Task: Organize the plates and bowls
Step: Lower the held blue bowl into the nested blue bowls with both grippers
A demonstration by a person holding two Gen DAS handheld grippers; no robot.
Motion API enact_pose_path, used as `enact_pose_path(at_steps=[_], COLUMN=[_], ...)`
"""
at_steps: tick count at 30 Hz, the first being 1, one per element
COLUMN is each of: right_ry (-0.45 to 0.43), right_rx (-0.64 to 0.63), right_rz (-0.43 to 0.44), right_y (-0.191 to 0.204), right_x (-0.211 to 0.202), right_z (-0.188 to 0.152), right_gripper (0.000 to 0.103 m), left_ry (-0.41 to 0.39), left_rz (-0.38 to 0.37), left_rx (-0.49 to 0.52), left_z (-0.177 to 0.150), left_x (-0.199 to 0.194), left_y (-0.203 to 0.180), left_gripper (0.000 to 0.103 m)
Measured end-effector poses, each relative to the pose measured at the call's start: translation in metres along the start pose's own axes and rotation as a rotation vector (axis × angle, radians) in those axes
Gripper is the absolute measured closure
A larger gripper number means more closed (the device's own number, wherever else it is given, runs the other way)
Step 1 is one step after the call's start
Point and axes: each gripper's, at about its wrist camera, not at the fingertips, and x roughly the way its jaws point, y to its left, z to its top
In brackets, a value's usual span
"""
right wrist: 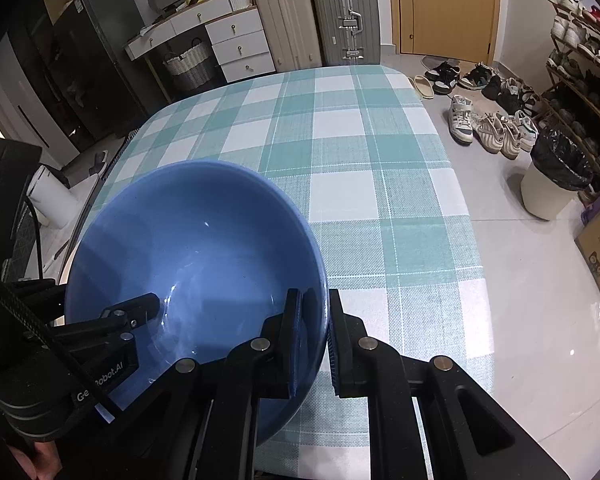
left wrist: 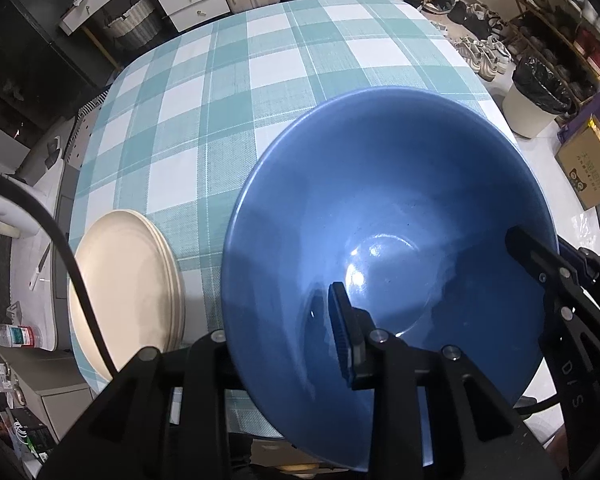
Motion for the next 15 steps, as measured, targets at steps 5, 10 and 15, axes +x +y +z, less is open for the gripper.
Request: enact_pose_path(at_steps=[5, 10, 15], right_ry=[-0.013, -0.021, 0.001], right_rx=[-0.026, -0.053, -0.057], right_rz=[-0.004, -0.017, -0.019], right_y=[0.006, 0.012, 0.015], right_x=[-0.004, -0.009, -0.005], right_z=[-0.001, -0.001, -0.002], right_gripper=[0.092, 0.092, 0.092], left_ry=[0.0, -0.002, 0.002], left_rz=[0.004, -0.002, -0.02], left_rx=[-0.006, -0.016, -0.022], left_z=[0.0, 0.002, 0.003], left_x=[-0.001, -0.006, -0.007], left_y=[0.006, 0.013, 0.018], left_gripper=[0.073, 0.073, 0.072])
